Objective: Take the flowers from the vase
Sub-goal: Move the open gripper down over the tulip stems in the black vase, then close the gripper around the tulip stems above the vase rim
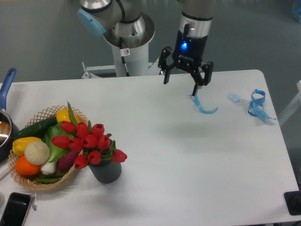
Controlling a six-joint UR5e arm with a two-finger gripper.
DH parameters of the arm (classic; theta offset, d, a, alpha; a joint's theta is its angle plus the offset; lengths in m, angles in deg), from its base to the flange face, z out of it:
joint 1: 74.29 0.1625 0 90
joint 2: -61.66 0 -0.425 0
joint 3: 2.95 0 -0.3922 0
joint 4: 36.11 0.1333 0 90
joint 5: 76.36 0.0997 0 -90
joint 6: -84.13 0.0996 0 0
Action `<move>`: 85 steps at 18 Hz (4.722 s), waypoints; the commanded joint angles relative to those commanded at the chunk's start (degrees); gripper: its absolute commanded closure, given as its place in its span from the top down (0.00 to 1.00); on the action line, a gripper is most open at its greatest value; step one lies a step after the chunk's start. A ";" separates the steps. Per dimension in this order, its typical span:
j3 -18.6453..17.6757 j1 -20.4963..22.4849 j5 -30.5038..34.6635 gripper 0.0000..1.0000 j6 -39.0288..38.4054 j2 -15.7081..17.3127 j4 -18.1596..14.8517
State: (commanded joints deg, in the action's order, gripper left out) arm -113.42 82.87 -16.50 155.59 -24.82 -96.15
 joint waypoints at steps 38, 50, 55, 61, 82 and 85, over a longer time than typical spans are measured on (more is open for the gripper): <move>3.16 -17.23 -10.73 1.00 -15.55 -15.12 18.30; 3.34 -19.60 -10.56 1.00 -15.12 -16.88 20.31; 4.48 -19.79 -10.56 0.95 -15.03 -17.67 20.67; 4.48 -19.79 -10.56 0.61 -14.94 -17.50 20.58; 3.34 -19.96 -10.64 0.30 -14.94 -16.62 20.76; 2.99 -19.96 -10.64 0.30 -14.94 -16.27 20.76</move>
State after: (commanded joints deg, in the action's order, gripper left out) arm -110.44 62.90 -27.14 140.64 -41.08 -75.39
